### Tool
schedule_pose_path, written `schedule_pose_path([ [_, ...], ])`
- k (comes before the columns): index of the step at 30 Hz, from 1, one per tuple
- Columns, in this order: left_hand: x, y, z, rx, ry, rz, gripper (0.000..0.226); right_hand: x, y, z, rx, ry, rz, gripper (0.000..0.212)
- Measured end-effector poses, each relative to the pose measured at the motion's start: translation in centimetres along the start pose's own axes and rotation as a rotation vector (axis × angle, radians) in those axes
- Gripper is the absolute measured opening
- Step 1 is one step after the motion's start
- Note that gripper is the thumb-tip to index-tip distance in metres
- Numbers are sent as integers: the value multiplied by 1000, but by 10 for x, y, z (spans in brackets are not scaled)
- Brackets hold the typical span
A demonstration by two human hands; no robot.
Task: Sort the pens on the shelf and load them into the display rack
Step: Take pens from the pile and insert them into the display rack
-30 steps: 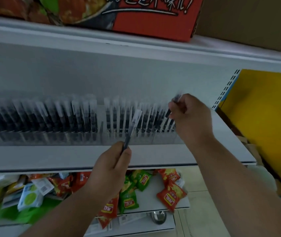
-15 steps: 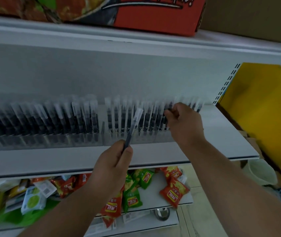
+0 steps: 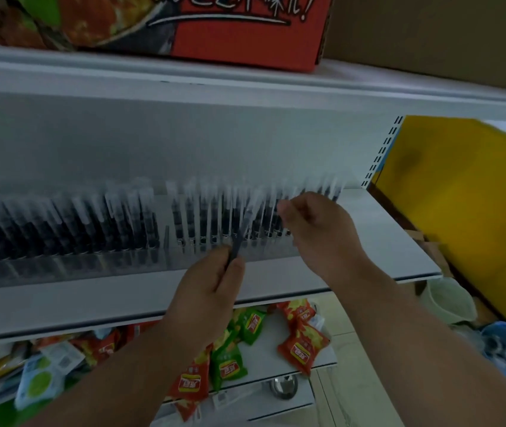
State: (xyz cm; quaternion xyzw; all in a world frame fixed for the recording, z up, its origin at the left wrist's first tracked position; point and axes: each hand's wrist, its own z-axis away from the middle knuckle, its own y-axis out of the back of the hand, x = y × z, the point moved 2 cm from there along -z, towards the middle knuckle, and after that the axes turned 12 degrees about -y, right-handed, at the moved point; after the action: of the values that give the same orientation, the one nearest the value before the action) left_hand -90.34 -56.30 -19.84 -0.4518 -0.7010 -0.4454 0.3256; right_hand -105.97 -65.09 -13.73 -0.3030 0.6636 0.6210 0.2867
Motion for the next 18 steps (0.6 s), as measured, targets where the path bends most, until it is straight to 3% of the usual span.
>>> schedule_pose_path([
  [3, 5, -13, -8, -76, -63, -74, 29, -10, -1, 8, -253, -4, -207, 25],
  [6, 1, -20, -17, -126, -106, -174, 27, -8, 6, 6, -341, -50, -428, 20],
  [10, -5, -16, -20, -46, -269, -475, 20, 0, 31, -9, -65, -17, -487, 15],
  [13, -12, -15, -20, -35, -328, -646, 34, 3, 46, -21, 191, 107, -273, 17],
  [18, -18, -20, -17, -116, -264, -865, 48, 8, 29, -30, 161, 234, -12, 17],
])
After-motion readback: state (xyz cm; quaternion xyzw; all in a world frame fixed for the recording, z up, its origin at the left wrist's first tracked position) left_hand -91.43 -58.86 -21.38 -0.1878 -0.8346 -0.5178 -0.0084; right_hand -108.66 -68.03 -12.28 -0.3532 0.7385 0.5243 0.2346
